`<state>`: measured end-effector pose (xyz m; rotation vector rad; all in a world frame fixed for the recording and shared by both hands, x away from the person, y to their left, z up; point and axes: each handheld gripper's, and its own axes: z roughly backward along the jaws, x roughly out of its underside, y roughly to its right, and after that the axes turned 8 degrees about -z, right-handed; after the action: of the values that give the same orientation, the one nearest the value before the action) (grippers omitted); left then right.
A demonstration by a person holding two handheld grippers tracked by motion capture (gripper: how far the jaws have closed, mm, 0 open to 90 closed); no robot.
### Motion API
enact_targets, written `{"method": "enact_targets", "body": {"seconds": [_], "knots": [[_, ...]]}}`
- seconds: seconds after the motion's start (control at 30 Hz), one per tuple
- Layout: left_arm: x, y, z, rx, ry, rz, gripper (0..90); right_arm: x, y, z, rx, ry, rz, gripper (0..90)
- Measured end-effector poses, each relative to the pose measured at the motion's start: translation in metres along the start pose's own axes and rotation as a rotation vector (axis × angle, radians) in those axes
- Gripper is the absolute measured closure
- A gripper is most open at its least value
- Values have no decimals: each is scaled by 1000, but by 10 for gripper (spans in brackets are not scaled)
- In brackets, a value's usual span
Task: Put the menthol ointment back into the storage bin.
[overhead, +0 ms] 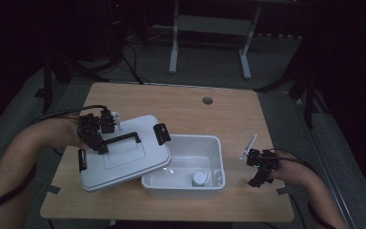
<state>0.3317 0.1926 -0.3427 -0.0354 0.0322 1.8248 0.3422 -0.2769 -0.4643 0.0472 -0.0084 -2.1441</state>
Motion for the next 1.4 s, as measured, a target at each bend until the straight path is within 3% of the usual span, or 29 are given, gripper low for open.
{"method": "enact_targets", "body": {"seconds": [0.23, 0.73, 0.8, 1.0, 1.03, 1.17, 1.4], "knots": [[-29, 5, 5, 6, 11, -77, 836, 2, 1, -1, -2, 0, -4, 178], [-74, 14, 10, 3, 5, -189, 836, 4, 2, 2, -1, 9, -11, 178], [-88, 17, 9, -9, -16, -223, 836, 4, 2, 2, -2, 10, -12, 178], [-110, 22, 10, -12, 13, -274, 836, 4, 2, 2, -3, 4, -9, 178], [-119, 24, 9, -15, 17, -300, 836, 3, 2, 2, -2, 0, -8, 178], [-138, 29, 6, -18, 3, -335, 836, 3, 2, 3, -3, 7, -5, 178], [-161, 33, -1, -5, 4, -369, 836, 3, 2, 1, -6, 3, -3, 178]]}}
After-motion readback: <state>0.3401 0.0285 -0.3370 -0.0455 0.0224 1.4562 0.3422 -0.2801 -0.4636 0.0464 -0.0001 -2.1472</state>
